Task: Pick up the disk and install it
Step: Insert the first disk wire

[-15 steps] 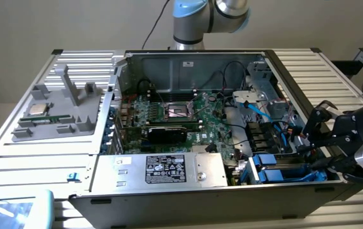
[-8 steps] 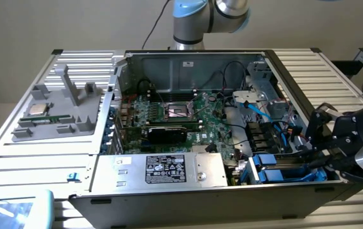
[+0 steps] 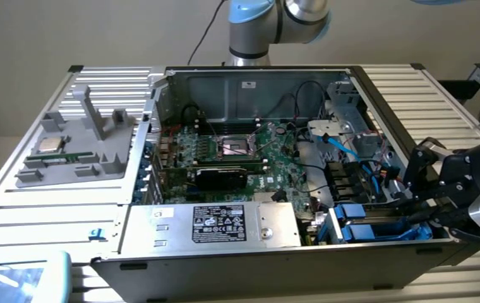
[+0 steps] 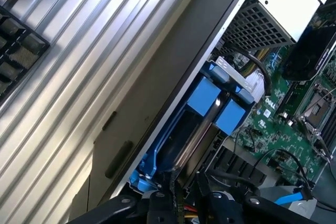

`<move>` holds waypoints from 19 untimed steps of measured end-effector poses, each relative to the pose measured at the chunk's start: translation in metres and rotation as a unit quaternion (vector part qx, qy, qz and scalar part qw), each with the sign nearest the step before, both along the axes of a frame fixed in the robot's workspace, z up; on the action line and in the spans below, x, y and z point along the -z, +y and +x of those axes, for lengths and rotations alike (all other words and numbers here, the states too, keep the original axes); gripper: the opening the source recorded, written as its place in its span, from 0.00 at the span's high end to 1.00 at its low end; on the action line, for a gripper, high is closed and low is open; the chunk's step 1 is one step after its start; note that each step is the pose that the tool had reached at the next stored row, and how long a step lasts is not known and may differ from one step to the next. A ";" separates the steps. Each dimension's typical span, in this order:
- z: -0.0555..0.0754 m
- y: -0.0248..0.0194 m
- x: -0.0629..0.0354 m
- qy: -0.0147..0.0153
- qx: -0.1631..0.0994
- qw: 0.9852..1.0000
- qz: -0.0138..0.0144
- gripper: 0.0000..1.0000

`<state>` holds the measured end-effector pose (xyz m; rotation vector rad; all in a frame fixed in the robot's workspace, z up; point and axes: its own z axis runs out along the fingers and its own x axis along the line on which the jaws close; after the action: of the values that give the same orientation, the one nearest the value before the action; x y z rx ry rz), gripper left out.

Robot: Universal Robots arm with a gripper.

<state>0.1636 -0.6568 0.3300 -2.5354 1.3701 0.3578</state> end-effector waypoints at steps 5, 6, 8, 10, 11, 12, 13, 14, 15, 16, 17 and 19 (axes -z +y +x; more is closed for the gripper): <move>0.000 0.0000 0.0009 0.000 0.000 1.000 0.000 0.71; 0.000 0.0000 0.0010 0.000 0.000 1.000 0.000 0.71; 0.000 0.0000 0.0011 0.000 0.000 1.000 0.001 0.73; 0.000 0.0000 0.0012 0.000 0.000 1.000 0.001 0.80; 0.000 -0.0001 0.0012 0.000 0.000 1.000 0.001 0.80; 0.000 -0.0001 0.0012 0.000 0.000 1.000 0.001 0.84; 0.000 -0.0002 0.0011 0.000 0.000 1.000 0.001 0.84; 0.000 -0.0002 0.0011 0.000 0.000 1.000 0.001 0.84; 0.000 -0.0002 0.0011 0.000 0.000 1.000 0.001 0.84; 0.000 -0.0002 0.0011 0.000 0.000 1.000 0.001 0.84; 0.000 -0.0003 0.0010 0.000 0.000 1.000 0.001 0.84; 0.000 -0.0003 -0.0020 0.000 0.000 1.000 0.000 0.84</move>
<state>0.1636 -0.6571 0.3321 -2.5348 1.3694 0.3571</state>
